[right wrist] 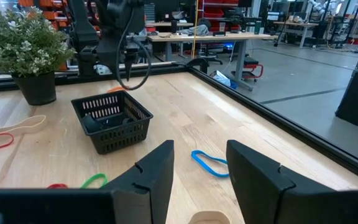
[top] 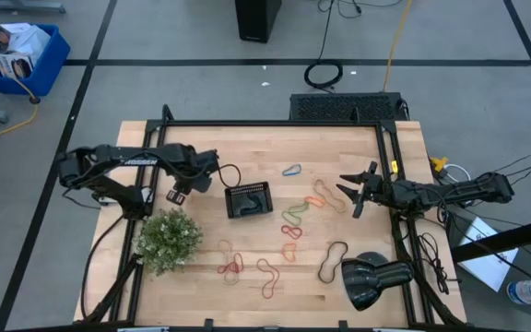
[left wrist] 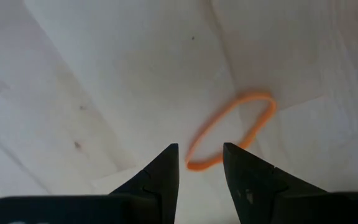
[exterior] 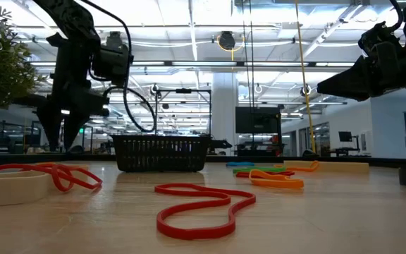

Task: Pick and place rubber bands into bin
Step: Put the top left orange rubber band into the black bin

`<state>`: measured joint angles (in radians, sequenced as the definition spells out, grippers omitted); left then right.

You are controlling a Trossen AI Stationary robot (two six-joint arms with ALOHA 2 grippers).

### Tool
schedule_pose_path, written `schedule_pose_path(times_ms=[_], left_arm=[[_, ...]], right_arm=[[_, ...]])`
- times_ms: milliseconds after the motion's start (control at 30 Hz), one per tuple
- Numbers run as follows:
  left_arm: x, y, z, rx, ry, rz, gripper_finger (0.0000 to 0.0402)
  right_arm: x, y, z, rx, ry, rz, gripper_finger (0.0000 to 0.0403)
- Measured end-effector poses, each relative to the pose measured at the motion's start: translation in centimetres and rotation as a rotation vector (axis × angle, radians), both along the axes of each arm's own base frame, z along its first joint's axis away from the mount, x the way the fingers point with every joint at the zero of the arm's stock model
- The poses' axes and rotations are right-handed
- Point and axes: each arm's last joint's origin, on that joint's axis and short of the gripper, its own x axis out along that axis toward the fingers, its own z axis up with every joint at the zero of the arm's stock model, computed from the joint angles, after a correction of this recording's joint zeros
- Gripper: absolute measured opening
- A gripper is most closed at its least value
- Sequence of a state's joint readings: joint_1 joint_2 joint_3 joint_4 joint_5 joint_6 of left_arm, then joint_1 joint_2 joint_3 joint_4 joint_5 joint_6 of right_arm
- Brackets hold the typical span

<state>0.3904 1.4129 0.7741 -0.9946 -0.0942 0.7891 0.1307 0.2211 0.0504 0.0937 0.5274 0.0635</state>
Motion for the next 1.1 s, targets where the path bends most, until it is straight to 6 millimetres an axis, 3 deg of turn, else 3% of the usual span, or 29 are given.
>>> schedule_pose_path(times_ms=[267, 400, 600, 933, 1100], left_arm=[[0.2, -0.1, -2.6, 0.035, 0.154, -0.023, 0.0131], [0.5, 0.0, -2.9, 0.077, 0.156, -0.016, 0.0131], [0.6, -0.1, -3.0, 0.001, 0.115, -0.037, 0.0131], [-0.2, -0.7, -4.1, 0.008, 0.131, -0.053, 0.0130], [-0.1, -0.9, -4.2, 0.016, 0.128, -0.062, 0.0092]], right_arm=[[0.0, 0.0, 0.0, 0.000, 0.000, 0.000, 0.0141], [0.0, 0.0, 0.0, 0.000, 0.000, 0.000, 0.0141], [0.0, 0.0, 0.0, 0.000, 0.003, 0.000, 0.0141], [0.0, 0.0, 0.0, 0.000, 0.003, -0.001, 0.0141], [0.0, 0.0, 0.0, 0.000, 0.003, -0.001, 0.0141]])
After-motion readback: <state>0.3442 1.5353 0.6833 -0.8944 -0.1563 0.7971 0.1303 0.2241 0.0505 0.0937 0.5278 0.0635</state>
